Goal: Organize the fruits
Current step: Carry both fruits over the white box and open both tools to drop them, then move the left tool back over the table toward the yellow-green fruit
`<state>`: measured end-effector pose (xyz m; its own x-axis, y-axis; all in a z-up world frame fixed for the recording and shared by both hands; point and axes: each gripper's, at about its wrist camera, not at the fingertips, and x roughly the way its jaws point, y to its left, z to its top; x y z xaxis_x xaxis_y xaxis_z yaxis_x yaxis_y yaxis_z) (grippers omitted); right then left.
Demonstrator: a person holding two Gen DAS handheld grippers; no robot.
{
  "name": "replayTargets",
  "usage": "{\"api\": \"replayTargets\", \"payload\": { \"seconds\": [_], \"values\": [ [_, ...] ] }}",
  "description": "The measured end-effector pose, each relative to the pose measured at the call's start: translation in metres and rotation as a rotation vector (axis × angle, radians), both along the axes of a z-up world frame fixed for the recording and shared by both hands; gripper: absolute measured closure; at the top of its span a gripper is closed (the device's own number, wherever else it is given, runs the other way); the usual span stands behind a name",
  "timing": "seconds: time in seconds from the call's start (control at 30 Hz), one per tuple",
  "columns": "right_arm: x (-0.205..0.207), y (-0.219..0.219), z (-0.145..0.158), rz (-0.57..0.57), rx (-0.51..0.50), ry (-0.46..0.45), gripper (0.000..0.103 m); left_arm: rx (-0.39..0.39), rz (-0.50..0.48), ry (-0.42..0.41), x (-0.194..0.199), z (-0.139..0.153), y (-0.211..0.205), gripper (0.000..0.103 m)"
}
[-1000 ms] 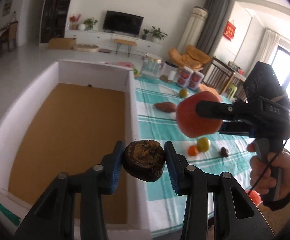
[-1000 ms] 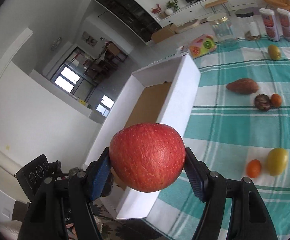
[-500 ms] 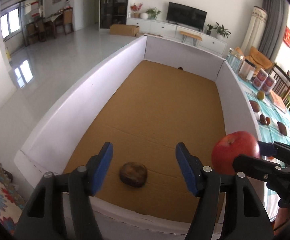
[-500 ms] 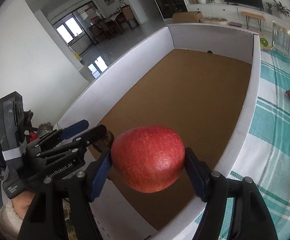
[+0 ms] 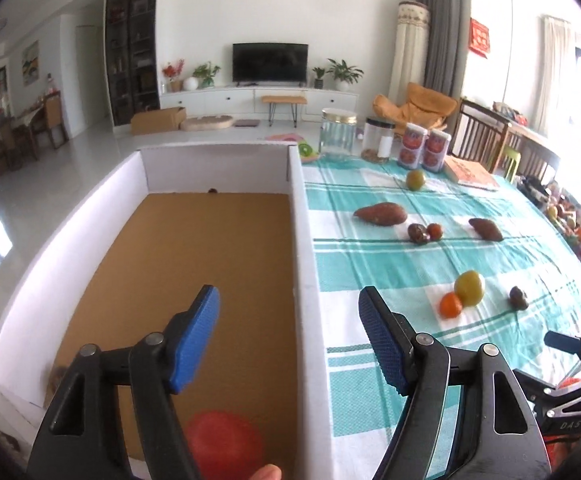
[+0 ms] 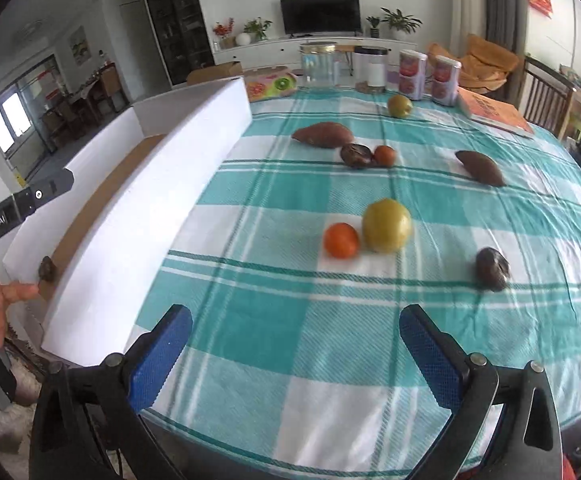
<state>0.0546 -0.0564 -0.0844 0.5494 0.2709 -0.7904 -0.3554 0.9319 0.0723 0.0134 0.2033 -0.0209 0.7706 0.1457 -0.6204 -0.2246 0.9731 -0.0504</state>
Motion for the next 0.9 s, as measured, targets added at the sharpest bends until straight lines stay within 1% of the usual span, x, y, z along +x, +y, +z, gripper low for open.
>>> {"api": "replayTargets", "payload": {
  "seconds": [0.1,0.17,0.2,0.23,0.33,0.47,0.53,0.6,0.67,0.7,0.73,0.77,0.8,0.83,0.87,0.9],
  "values": [
    [-0.010,-0.043,-0.008,-0.114,-0.014,-0.029,0.000,0.000,-0.012,0.051,0.012,-0.011,-0.016,0.029],
    [-0.013,-0.061,-0.013,-0.151,0.010,-0.028,0.000,0.030,-0.010,0.098,0.018,-0.017,-0.026,0.028],
    [-0.012,-0.064,-0.017,-0.160,0.028,-0.024,0.000,0.047,-0.013,0.106,0.017,-0.018,-0.030,0.028],
    [-0.012,-0.068,-0.018,-0.172,0.039,-0.026,0.000,0.052,-0.017,0.102,0.016,-0.017,-0.033,0.028],
    [-0.013,-0.072,-0.022,-0.197,0.066,-0.038,0.000,0.020,-0.002,0.084,0.015,-0.014,-0.034,0.028],
    [-0.013,-0.078,-0.018,-0.213,0.108,-0.061,0.000,-0.021,-0.002,0.102,0.016,-0.018,-0.041,0.029],
    [-0.013,-0.082,-0.015,-0.218,0.129,-0.065,0.000,0.005,-0.020,0.115,0.019,-0.020,-0.049,0.028],
    [-0.011,-0.090,-0.009,-0.221,0.125,-0.064,0.000,0.053,-0.005,0.110,0.018,-0.018,-0.054,0.028],
    [-0.009,-0.105,0.006,-0.244,0.087,-0.079,0.000,0.106,0.050,0.057,0.011,-0.008,-0.057,0.029],
    [-0.009,-0.114,0.016,-0.263,0.058,-0.097,0.000,0.151,0.077,0.007,0.004,0.000,-0.062,0.029],
    [-0.010,-0.123,0.026,-0.289,0.007,-0.127,0.000,0.199,0.088,-0.055,-0.004,0.009,-0.071,0.028],
    [-0.011,-0.131,0.035,-0.321,-0.074,-0.164,0.000,0.234,0.078,-0.119,-0.012,0.019,-0.081,0.027],
    [-0.012,-0.136,0.041,-0.351,-0.161,-0.191,0.000,0.248,0.049,-0.172,-0.018,0.028,-0.093,0.018],
    [-0.011,-0.143,0.044,-0.377,-0.236,-0.204,0.000,0.241,0.001,-0.211,-0.022,0.034,-0.105,0.015],
    [-0.010,-0.148,0.044,-0.390,-0.266,-0.199,0.000,0.219,-0.058,-0.230,-0.023,0.038,-0.116,0.015],
    [-0.009,-0.154,0.043,-0.396,-0.255,-0.187,0.000,0.188,-0.117,-0.223,-0.021,0.038,-0.128,0.015]
  ]
}}
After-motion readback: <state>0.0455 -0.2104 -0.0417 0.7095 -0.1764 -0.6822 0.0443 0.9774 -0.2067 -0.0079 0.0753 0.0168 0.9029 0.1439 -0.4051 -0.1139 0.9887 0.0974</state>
